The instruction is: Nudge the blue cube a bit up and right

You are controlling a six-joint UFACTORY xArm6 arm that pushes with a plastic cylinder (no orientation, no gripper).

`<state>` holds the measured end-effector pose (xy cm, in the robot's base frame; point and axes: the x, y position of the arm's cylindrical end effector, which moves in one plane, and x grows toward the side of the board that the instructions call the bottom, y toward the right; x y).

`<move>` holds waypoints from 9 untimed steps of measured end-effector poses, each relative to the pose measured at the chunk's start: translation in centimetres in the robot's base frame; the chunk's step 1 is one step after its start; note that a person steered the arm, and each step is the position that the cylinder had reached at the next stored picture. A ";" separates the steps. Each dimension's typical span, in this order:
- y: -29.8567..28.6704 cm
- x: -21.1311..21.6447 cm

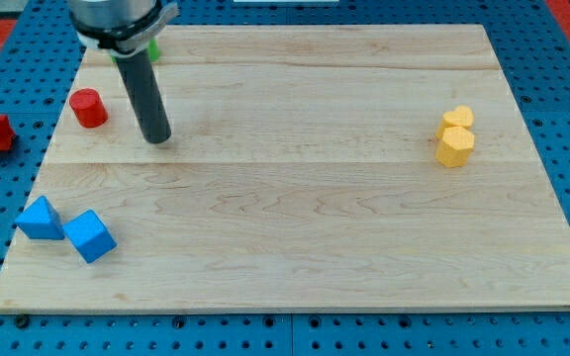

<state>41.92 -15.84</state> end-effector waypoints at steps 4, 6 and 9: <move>11.8 16.1; -1.5 19.7; -4.2 11.1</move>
